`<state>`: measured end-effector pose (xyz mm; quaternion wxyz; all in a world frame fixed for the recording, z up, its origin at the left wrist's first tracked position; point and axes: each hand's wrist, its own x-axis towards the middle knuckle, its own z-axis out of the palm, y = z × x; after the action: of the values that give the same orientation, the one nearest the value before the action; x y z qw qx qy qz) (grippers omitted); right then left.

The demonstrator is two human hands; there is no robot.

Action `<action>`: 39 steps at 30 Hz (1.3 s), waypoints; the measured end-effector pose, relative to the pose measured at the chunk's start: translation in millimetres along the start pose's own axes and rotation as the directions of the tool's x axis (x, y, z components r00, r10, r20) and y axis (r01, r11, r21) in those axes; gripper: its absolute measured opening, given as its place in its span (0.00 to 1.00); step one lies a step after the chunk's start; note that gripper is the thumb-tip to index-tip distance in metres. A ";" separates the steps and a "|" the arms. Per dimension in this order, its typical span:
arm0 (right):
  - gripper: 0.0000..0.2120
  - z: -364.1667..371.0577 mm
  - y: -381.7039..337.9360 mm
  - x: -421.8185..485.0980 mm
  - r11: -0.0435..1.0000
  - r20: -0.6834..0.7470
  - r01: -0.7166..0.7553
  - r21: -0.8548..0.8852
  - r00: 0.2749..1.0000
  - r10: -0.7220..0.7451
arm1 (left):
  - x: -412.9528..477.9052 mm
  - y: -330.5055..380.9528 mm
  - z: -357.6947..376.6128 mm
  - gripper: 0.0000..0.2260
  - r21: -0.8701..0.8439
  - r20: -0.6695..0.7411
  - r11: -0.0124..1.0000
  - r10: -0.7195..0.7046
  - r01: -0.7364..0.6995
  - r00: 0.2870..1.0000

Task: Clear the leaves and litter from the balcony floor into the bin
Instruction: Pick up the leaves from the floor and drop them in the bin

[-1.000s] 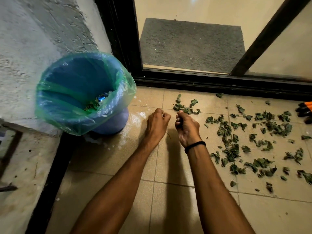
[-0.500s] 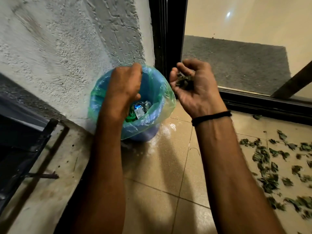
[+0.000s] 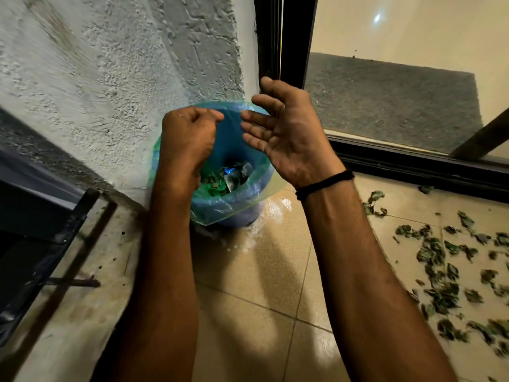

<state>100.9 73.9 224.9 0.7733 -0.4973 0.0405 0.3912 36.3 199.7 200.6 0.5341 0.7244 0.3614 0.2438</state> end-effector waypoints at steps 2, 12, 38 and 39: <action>0.09 -13.3 -0.1 0.5 0.995 -0.059 0.091 0.037 0.994 -0.088 | -5.8 0.8 11.0 0.08 -0.060 -0.008 0.996 0.065 -0.065 0.998; 0.01 -155.8 25.1 -13.7 0.945 -0.474 0.290 -0.150 0.818 -0.326 | -90.9 14.5 109.8 0.04 -0.145 0.194 0.935 0.348 -0.324 0.917; 0.06 -259.7 205.6 -3.6 0.384 -0.364 -0.138 -0.913 0.700 -0.614 | -107.5 -160.4 205.0 0.09 0.357 0.385 0.934 -0.115 -0.033 0.916; 0.04 -264.4 199.5 -6.3 0.455 -0.418 -0.126 -0.882 0.657 -0.628 | -108.6 -159.7 210.6 0.10 0.365 0.402 0.929 -0.093 -0.067 0.911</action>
<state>54.2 -101.6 -52.2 0.3930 -0.9182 0.0493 0.0026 82.5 15.6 -13.0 0.4534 0.8445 0.2848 0.0092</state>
